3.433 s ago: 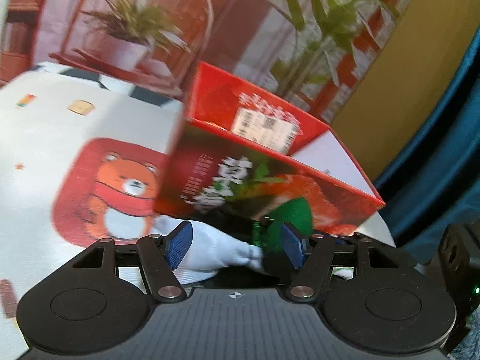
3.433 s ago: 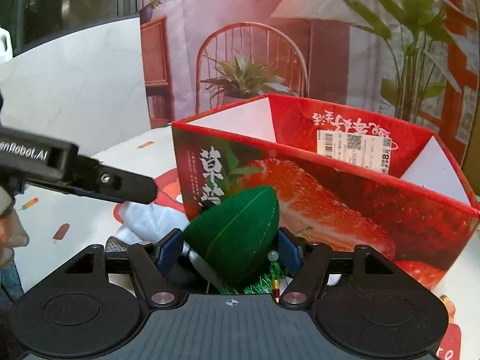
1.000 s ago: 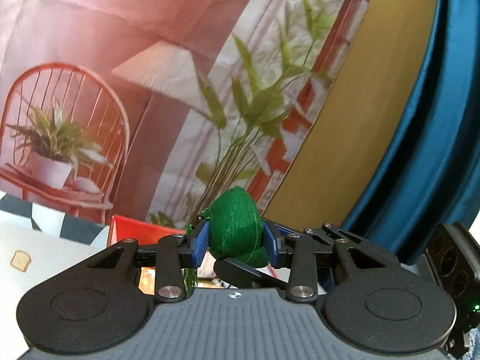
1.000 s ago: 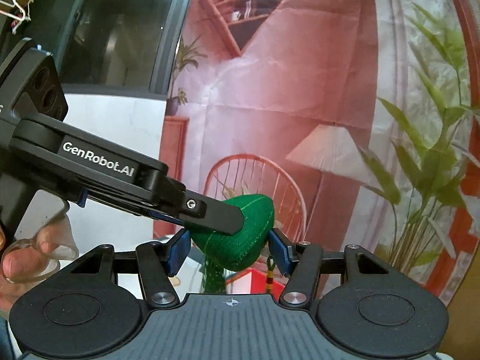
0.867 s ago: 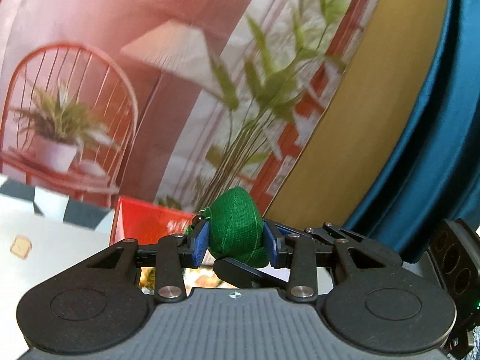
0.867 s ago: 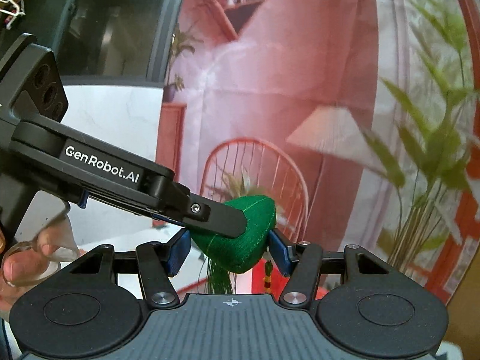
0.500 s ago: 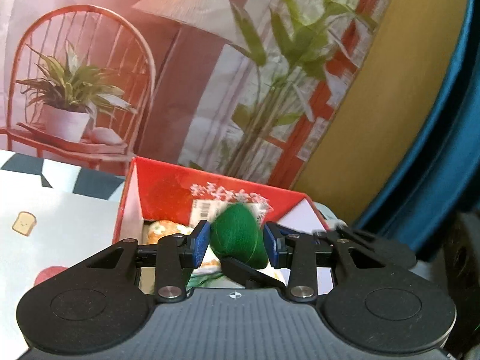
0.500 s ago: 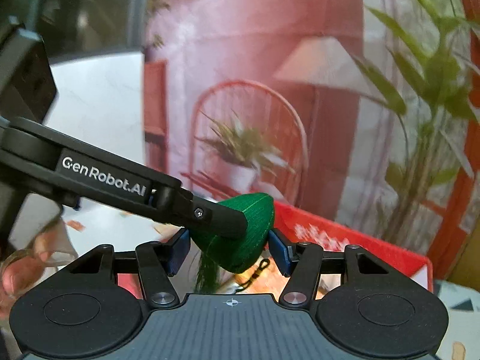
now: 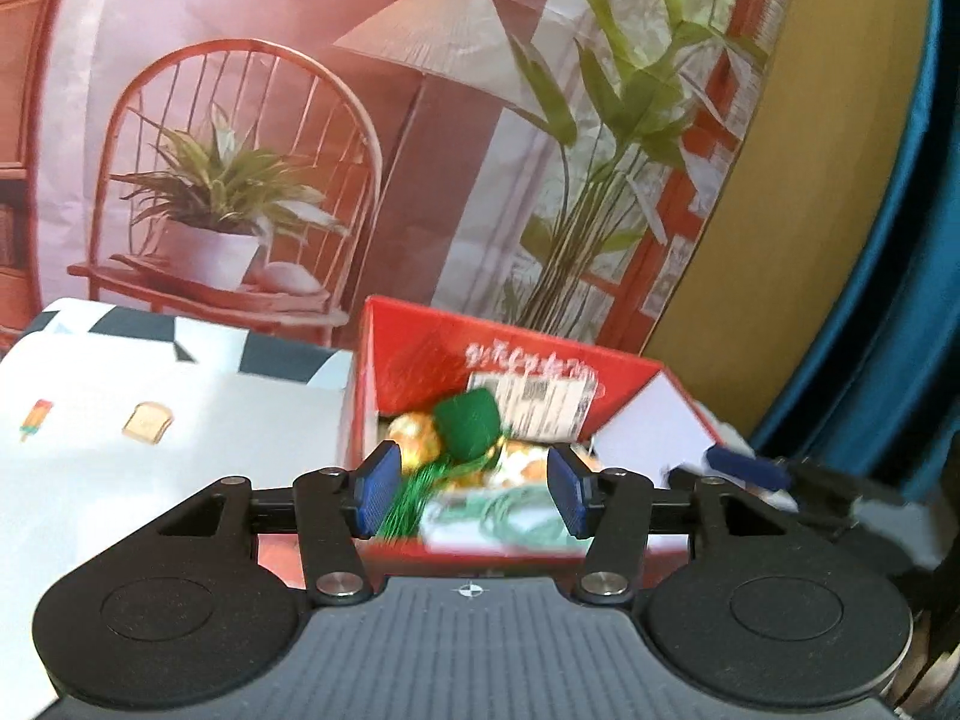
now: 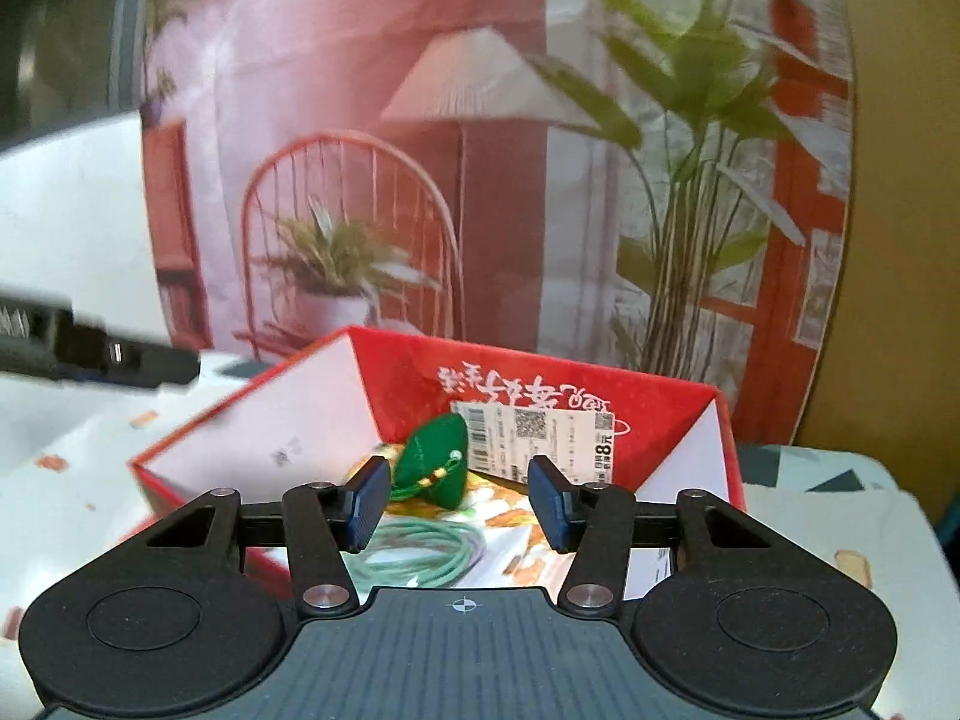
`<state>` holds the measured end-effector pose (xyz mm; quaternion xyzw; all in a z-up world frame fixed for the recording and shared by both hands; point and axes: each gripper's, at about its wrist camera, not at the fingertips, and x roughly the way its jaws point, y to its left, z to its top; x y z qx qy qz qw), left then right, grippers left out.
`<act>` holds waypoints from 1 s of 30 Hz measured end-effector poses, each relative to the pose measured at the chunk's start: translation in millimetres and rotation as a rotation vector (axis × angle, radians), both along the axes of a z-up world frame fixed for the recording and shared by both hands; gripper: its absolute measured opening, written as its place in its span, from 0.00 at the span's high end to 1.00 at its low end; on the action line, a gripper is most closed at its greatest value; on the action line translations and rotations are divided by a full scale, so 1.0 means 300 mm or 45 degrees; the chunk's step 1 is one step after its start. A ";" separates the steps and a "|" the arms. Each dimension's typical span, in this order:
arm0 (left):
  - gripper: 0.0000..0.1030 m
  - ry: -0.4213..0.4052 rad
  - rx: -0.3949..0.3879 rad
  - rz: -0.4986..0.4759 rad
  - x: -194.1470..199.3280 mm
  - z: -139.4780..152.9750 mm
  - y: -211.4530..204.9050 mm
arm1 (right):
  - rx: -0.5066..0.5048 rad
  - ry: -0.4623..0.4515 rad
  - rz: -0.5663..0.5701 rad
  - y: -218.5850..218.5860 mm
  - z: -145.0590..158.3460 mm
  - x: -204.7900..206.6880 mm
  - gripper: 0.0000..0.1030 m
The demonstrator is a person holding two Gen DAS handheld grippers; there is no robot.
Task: Organize soft objects
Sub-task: 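Move both tools back down to the white gloves beside the box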
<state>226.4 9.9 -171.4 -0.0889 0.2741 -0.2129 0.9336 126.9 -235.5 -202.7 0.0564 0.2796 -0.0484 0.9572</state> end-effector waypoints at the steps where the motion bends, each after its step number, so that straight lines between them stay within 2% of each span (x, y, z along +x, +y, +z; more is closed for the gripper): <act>1: 0.45 0.002 0.006 0.006 -0.029 -0.011 0.012 | 0.004 -0.020 -0.001 0.001 0.008 -0.029 0.54; 6: 0.45 0.045 -0.009 0.075 -0.132 -0.073 0.047 | 0.006 -0.112 0.004 0.039 0.030 -0.190 0.54; 9: 0.45 0.070 -0.078 0.129 -0.199 -0.120 0.061 | 0.014 -0.139 -0.002 0.068 0.018 -0.263 0.54; 10: 0.45 0.073 -0.074 0.144 -0.216 -0.137 0.056 | 0.022 -0.135 -0.012 0.075 0.007 -0.282 0.54; 14: 0.45 0.069 -0.015 0.175 -0.250 -0.193 0.034 | 0.022 -0.075 -0.074 0.091 -0.065 -0.338 0.54; 17: 0.42 0.106 -0.071 0.180 -0.257 -0.229 0.041 | -0.045 -0.014 -0.142 0.091 -0.126 -0.369 0.53; 20: 0.42 0.107 -0.055 0.199 -0.263 -0.255 0.034 | -0.039 0.017 -0.222 0.069 -0.165 -0.382 0.49; 25: 0.42 0.136 -0.049 0.224 -0.254 -0.278 0.046 | -0.060 0.067 -0.239 0.061 -0.228 -0.378 0.46; 30: 0.42 0.167 -0.040 0.247 -0.251 -0.302 0.062 | -0.018 0.145 -0.254 0.047 -0.291 -0.370 0.43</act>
